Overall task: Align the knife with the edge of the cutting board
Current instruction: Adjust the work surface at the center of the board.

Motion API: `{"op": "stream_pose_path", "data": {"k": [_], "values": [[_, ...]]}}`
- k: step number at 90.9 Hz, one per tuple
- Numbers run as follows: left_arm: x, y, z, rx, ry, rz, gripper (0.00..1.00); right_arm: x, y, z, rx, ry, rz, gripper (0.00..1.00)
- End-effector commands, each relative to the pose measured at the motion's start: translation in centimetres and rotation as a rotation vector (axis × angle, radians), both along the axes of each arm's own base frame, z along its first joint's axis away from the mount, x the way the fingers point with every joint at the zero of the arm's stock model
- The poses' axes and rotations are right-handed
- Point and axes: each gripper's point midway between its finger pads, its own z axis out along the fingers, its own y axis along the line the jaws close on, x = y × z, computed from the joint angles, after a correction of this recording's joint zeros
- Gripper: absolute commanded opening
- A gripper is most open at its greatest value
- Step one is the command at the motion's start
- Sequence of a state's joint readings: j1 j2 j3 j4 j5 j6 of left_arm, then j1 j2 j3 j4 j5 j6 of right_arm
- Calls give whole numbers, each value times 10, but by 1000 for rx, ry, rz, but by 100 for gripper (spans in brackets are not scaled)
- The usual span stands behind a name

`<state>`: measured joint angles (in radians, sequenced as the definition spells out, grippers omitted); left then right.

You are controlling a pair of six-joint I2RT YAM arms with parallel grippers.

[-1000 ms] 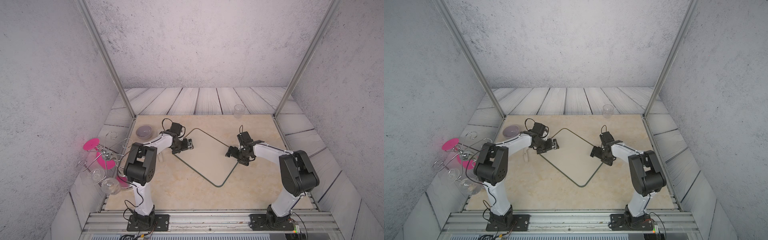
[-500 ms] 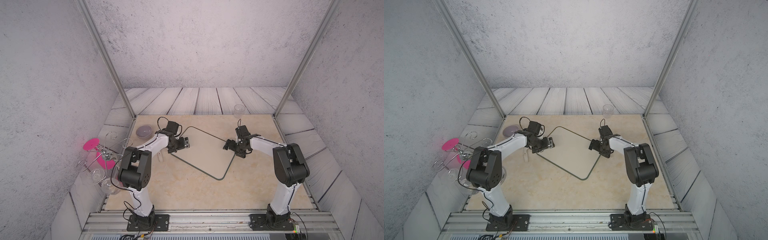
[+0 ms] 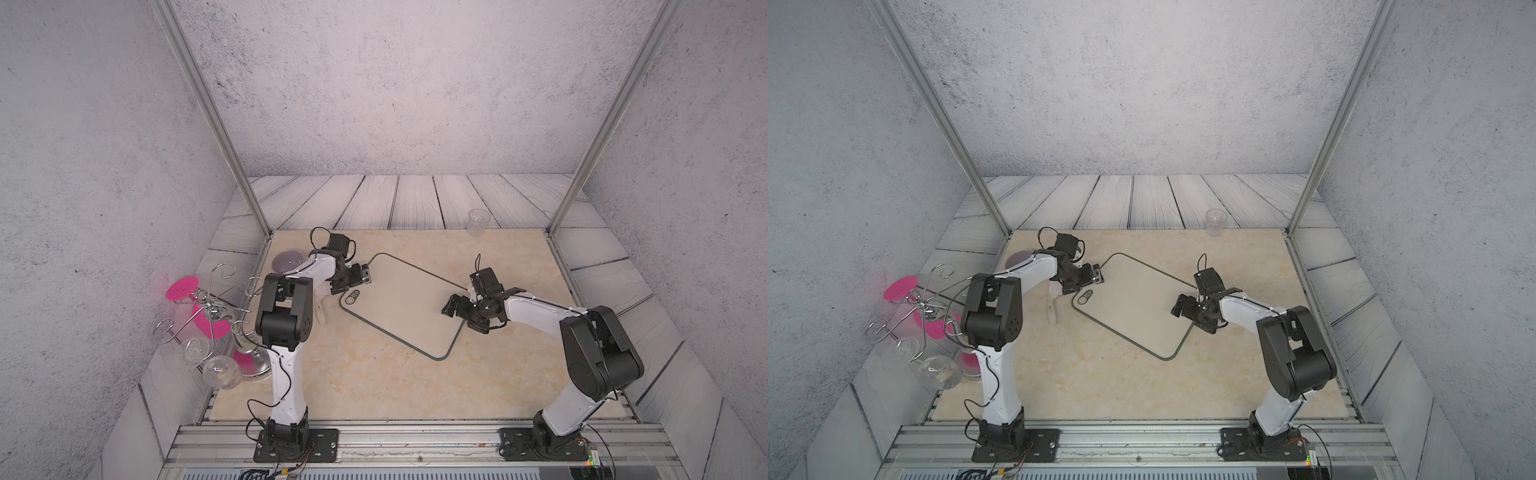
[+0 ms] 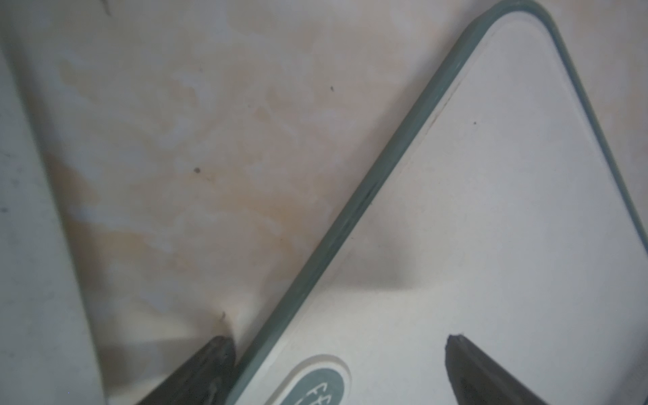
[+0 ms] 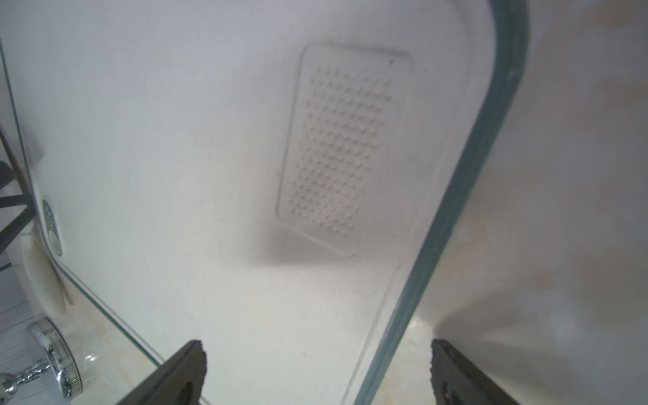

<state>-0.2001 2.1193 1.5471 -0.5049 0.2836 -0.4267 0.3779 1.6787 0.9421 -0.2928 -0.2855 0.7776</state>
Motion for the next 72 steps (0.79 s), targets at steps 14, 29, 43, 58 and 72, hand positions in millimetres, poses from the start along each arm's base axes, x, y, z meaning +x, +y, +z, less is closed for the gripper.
{"op": "stream_pose_path", "data": {"k": [14, 29, 43, 58, 72], "values": [[-31, -6, -13, -44, 81, 7, 100, 4, 5, -10, 8, 39, 5, 99], [-64, -14, -10, -51, 104, 7, 100, 17, 5, -10, -4, 39, 16, 99], [-93, -19, -3, -33, 94, 20, 100, 26, -2, -13, -8, 44, 17, 99], [-115, -25, 0, -17, 92, 23, 100, 34, -6, -17, -11, 57, 37, 99], [-127, -32, 2, -17, 85, 19, 100, 40, -3, -19, -3, 62, 57, 99]]}}
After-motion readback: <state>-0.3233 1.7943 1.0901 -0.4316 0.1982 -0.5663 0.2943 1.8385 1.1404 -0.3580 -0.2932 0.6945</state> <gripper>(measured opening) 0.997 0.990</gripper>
